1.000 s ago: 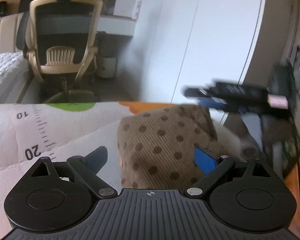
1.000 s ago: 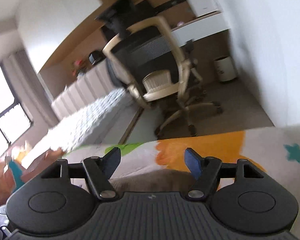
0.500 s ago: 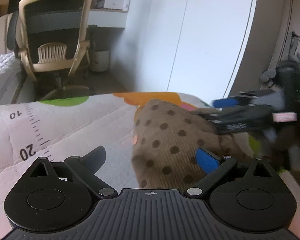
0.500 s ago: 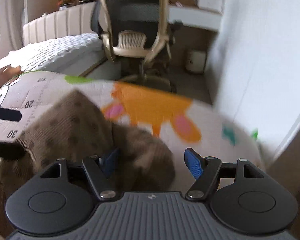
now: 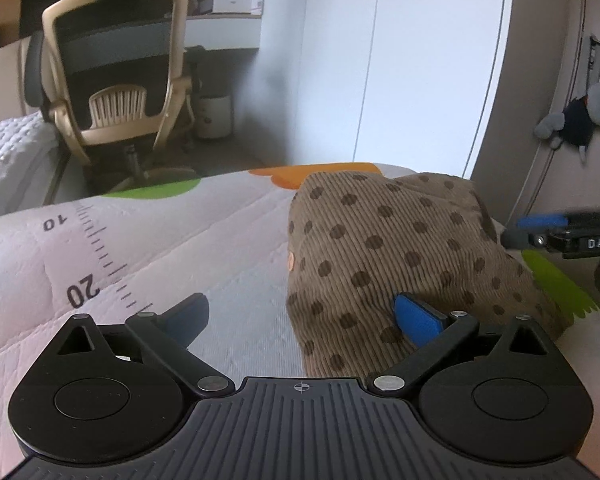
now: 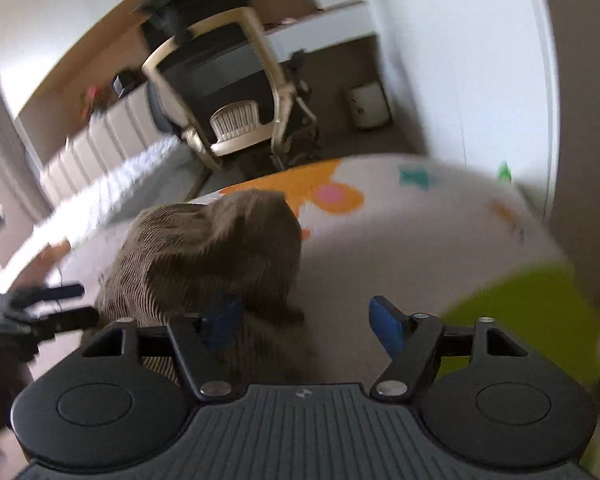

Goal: Fold clothes

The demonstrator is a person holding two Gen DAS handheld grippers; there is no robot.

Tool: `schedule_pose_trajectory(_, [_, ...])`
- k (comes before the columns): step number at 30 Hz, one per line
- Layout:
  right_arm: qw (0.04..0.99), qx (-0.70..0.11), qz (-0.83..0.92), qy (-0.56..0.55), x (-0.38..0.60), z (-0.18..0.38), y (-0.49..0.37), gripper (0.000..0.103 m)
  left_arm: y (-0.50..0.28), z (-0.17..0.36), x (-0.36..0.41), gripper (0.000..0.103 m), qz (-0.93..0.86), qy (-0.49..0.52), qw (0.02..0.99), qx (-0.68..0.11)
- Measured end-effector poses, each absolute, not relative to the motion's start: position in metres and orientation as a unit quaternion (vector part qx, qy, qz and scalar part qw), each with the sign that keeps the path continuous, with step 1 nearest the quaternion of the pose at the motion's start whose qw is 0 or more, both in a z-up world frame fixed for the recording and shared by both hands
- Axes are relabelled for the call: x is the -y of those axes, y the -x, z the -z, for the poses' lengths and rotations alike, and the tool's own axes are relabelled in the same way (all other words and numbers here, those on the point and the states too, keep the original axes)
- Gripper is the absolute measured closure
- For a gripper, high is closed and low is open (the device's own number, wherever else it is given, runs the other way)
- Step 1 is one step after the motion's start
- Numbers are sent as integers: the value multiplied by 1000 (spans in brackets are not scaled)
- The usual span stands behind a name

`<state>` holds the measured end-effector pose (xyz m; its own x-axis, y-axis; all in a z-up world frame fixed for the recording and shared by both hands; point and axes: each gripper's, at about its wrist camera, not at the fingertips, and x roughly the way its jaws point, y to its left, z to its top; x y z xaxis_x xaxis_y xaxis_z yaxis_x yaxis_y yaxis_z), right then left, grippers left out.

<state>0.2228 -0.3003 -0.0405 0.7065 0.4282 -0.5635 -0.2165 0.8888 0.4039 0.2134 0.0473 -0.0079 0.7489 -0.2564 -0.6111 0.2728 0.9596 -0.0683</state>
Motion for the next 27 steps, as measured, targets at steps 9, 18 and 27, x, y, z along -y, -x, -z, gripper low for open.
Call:
schedule_pose_trajectory(9, [885, -347, -207, -230, 305, 61, -197, 42, -146, -9, -8, 1, 203, -110, 940, -250])
schedule_pose_trajectory(18, [881, -313, -273, -226, 277, 30, -165, 94, -111, 20, 56, 1, 265, -210, 912, -230])
schedule_pose_trajectory(27, [886, -311, -283, -193, 263, 9, -143, 95, -121, 40, 35, 1, 181, -291, 911, -230])
